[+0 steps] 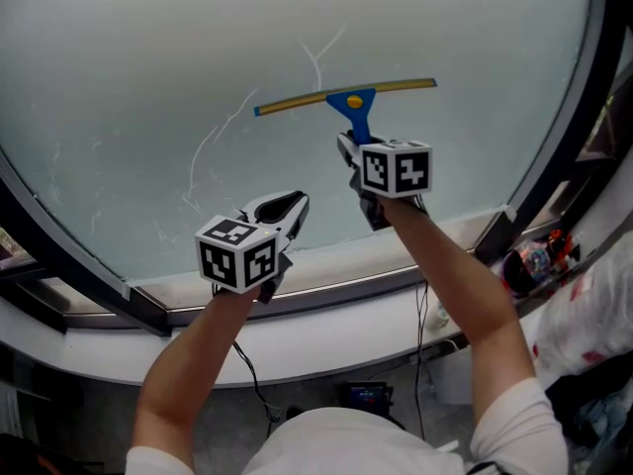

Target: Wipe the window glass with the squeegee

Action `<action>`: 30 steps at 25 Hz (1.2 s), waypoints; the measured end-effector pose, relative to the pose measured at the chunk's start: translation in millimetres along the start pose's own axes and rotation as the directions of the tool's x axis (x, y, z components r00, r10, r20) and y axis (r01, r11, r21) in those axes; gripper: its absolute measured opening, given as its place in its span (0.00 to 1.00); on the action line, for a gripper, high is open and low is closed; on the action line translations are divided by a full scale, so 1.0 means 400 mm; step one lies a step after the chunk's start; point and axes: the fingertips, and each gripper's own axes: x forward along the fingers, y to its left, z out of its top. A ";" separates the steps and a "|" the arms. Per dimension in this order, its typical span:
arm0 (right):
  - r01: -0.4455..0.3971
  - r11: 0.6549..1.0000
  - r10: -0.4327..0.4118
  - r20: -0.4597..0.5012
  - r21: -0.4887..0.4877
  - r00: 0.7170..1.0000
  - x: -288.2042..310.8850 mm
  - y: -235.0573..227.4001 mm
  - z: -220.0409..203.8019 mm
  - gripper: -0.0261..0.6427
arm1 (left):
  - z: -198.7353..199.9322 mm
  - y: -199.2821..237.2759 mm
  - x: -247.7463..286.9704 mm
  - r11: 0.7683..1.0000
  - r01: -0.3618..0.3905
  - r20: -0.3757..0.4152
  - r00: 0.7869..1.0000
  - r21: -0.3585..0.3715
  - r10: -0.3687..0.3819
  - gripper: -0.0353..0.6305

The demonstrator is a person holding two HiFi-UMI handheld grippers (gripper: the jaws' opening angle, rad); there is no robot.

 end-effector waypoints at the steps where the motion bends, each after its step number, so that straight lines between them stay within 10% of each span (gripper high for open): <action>1: 0.001 1.000 -0.001 -0.002 0.002 1.000 0.001 -0.001 -0.007 0.17 | -0.004 0.002 0.000 1.000 -0.001 -0.001 1.000 -0.003 0.001 0.13; 30: 0.021 0.998 -0.014 -0.099 0.065 0.995 0.026 -0.023 -0.207 0.17 | -0.115 0.023 0.012 0.997 0.003 -0.048 0.999 -0.076 -0.006 0.13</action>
